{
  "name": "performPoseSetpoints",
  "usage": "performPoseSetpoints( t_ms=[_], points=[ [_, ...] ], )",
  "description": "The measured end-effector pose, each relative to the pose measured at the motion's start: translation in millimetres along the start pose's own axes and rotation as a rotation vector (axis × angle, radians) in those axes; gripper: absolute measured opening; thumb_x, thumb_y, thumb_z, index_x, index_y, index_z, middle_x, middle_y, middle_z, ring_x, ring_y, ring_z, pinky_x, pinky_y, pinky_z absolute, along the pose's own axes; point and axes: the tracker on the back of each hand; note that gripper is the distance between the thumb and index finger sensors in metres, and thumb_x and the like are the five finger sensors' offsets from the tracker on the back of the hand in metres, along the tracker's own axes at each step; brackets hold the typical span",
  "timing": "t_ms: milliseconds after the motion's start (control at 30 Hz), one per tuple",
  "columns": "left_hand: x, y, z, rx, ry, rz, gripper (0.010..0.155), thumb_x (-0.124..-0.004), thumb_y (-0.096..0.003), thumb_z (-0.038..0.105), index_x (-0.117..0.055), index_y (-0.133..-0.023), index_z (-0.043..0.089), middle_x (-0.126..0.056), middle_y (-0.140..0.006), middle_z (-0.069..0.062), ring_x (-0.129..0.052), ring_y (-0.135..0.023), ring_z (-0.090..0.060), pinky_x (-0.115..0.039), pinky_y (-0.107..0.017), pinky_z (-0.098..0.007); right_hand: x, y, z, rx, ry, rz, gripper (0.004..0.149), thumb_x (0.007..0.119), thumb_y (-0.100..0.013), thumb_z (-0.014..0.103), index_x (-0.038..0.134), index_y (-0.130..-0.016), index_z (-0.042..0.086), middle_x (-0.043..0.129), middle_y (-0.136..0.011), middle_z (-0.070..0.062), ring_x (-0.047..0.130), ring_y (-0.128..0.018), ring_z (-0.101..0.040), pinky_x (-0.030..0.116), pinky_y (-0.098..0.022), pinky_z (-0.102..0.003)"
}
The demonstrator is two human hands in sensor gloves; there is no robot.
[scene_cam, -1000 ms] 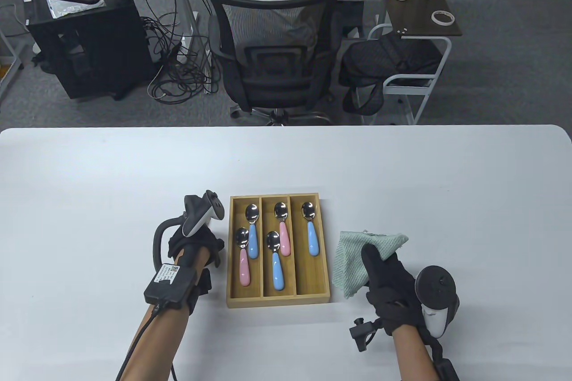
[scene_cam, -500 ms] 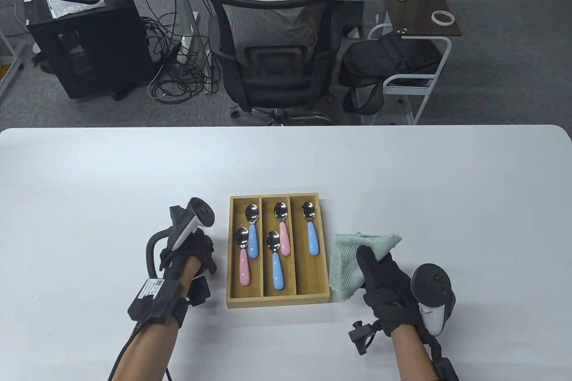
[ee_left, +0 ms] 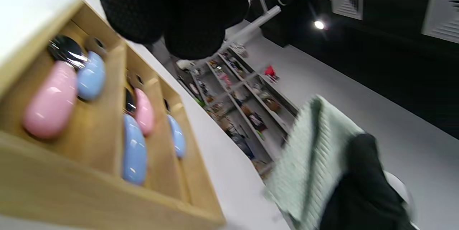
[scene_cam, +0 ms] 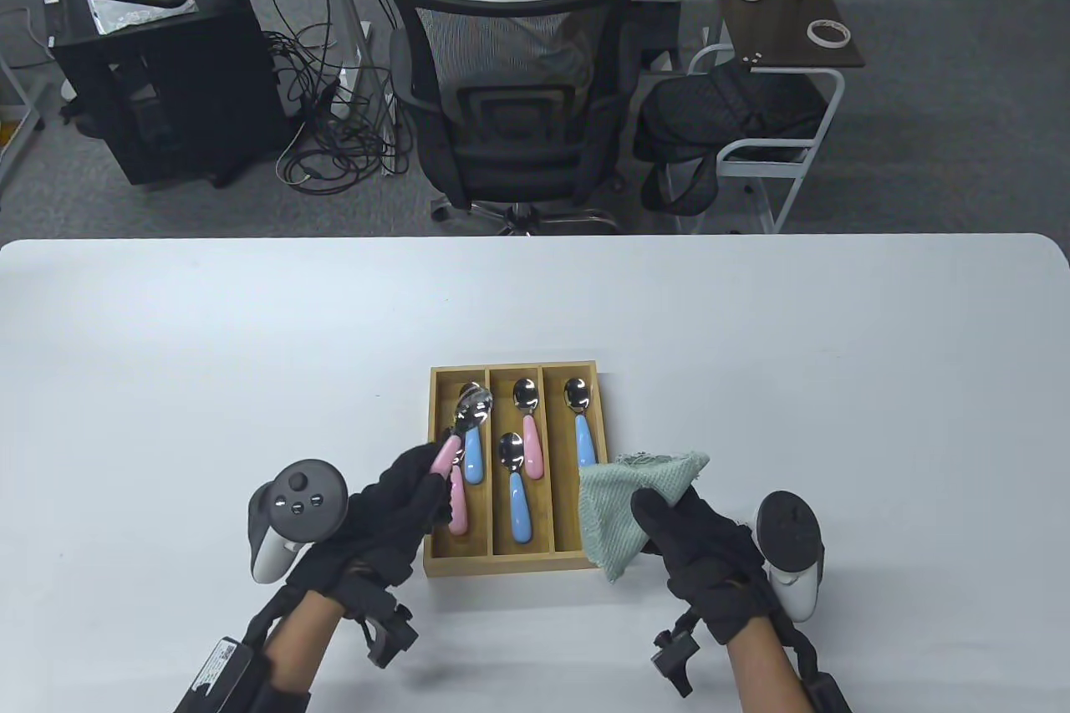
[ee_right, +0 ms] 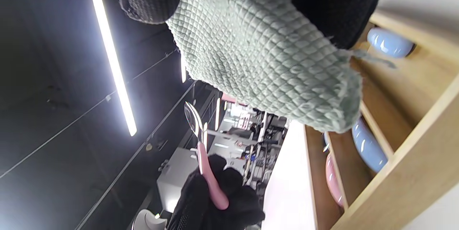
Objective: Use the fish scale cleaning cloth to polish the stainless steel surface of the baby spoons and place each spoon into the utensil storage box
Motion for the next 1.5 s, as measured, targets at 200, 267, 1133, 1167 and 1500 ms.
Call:
performPoseSetpoints(
  t_ms=[200, 267, 1133, 1167, 1500],
  points=[
    [-28.2, 1.8, 20.2, -0.092, -0.105, -0.092, 0.056, -0.053, -0.0653, 0.037, -0.046, -0.112, 0.008, -0.071, -0.099, -0.007, -0.093, -0.076, -0.028, -0.083, -0.057, -0.049, 13.2, -0.6, 3.7, -0.038, 0.038, 0.095, 0.062, 0.064, -0.064, 0.047, 0.05, -0.108, 0.007, 0.073, -0.1, -0.019, 0.091, -0.08, -0.038, 0.081, -0.059, -0.052],
    [-35.9, 2.1, 23.0, -0.112, -0.144, -0.122, 0.055, -0.053, -0.0653, 0.037, -0.047, -0.112, 0.008, -0.071, -0.099, -0.007, -0.093, -0.076, -0.028, -0.083, -0.057, -0.049, 16.9, -0.4, 4.6, -0.046, 0.038, 0.127, 0.062, 0.064, -0.064, 0.047, 0.05, -0.109, 0.007, 0.072, -0.101, -0.019, 0.09, -0.081, -0.039, 0.081, -0.06, -0.053],
    [-75.6, 1.7, 31.3, -0.132, -0.204, -0.259, 0.055, -0.056, -0.0642, 0.038, -0.053, -0.11, 0.008, -0.078, -0.094, -0.008, -0.098, -0.064, -0.023, -0.087, -0.05, -0.043, 35.6, 5.5, 20.2, -0.135, 0.233, -0.066, 0.057, 0.071, -0.061, 0.035, 0.055, -0.101, -0.004, 0.087, -0.083, -0.015, 0.106, -0.061, -0.024, 0.098, -0.044, -0.033],
    [-74.9, 2.2, 30.8, -0.131, -0.217, -0.261, 0.055, -0.056, -0.0642, 0.038, -0.053, -0.11, 0.008, -0.078, -0.094, -0.008, -0.098, -0.064, -0.023, -0.088, -0.05, -0.043, 36.2, 5.2, 19.9, -0.129, 0.222, -0.039, 0.057, 0.071, -0.061, 0.033, 0.053, -0.101, -0.004, 0.085, -0.085, -0.016, 0.105, -0.064, -0.026, 0.098, -0.045, -0.034],
    [-74.7, 3.3, 31.2, -0.132, -0.247, -0.261, 0.055, -0.055, -0.0643, 0.038, -0.052, -0.11, 0.008, -0.076, -0.096, -0.008, -0.098, -0.066, -0.023, -0.087, -0.051, -0.044, 35.5, 1.8, 14.9, -0.104, 0.119, 0.041, 0.061, 0.081, -0.058, 0.022, 0.048, -0.104, -0.001, 0.078, -0.094, -0.015, 0.098, -0.077, -0.032, 0.093, -0.055, -0.04]
  ],
)
Point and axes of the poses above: the tracker on the back of each hand, its own z axis roughly to the thumb side, its own y axis roughly from the fingertips to the wrist, x = y × z
